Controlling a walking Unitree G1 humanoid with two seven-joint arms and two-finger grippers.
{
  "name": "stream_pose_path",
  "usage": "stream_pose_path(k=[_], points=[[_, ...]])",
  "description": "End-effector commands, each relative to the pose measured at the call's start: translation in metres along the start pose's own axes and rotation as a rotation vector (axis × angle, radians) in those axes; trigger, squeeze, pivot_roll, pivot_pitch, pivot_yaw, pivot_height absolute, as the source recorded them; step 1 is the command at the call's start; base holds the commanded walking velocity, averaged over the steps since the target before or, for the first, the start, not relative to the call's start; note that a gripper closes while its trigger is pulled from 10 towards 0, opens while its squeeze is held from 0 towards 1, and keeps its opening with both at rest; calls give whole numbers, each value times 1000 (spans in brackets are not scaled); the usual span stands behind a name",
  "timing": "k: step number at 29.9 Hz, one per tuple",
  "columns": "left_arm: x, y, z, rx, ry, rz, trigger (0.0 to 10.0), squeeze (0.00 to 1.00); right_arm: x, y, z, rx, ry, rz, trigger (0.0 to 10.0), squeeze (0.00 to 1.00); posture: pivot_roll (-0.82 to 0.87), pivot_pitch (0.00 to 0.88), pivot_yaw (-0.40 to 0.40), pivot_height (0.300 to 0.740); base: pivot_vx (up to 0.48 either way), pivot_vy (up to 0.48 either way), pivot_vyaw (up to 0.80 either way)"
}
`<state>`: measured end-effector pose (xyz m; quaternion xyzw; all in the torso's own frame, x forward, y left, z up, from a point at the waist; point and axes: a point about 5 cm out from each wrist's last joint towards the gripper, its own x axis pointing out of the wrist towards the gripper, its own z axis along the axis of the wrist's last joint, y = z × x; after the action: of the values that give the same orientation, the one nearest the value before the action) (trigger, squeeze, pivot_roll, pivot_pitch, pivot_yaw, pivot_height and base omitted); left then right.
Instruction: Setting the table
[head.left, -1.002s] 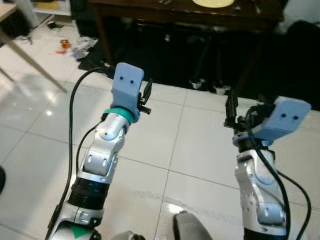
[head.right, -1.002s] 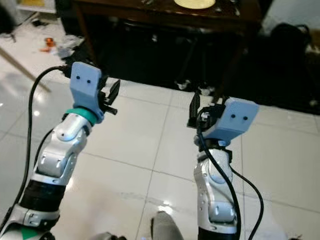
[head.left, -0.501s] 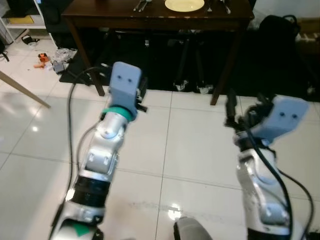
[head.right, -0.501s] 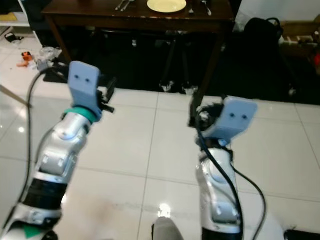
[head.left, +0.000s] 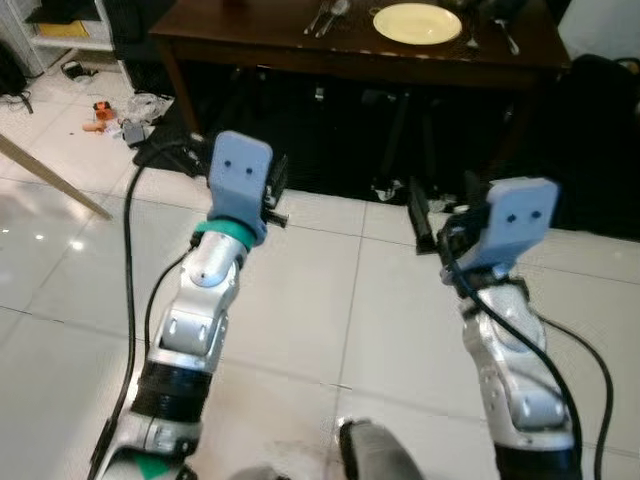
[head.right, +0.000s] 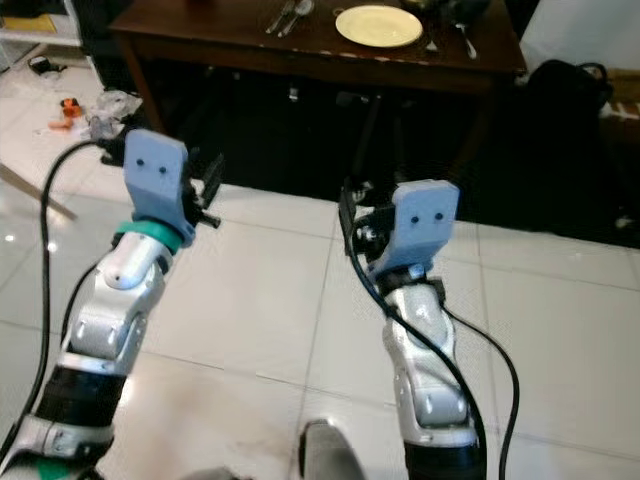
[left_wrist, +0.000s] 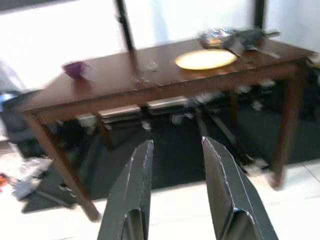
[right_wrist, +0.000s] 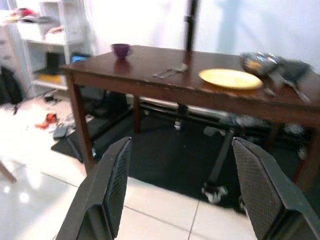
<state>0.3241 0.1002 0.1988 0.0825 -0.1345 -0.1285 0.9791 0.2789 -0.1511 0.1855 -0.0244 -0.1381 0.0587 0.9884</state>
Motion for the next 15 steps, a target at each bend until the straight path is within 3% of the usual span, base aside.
stream_pose_path(k=[1, 9, 11, 15], points=[[-5, 15, -1, 39, -6, 47, 10000, 0, 4, 8, -2, 37, 8, 39, 10000, 0, -81, 10, 44, 740, 428, 0, 0], [-6, 27, -3, 53, -5, 92, 10000, 0, 13, 10, -4, 74, 13, 35, 10000, 0, -76, 4, 34, 740, 420, 0, 0], [-2, 25, -3, 45, -6, 76, 10000, 0, 14, 0, -8, 107, 26, -59, 10000, 0, -92, 5, 57, 740, 422, 0, 0], [0, 23, -2, 40, -5, 63, 10000, 0, 14, -4, -8, 114, 28, -99, 10000, 0, -98, 4, 67, 740, 422, 0, -231]])
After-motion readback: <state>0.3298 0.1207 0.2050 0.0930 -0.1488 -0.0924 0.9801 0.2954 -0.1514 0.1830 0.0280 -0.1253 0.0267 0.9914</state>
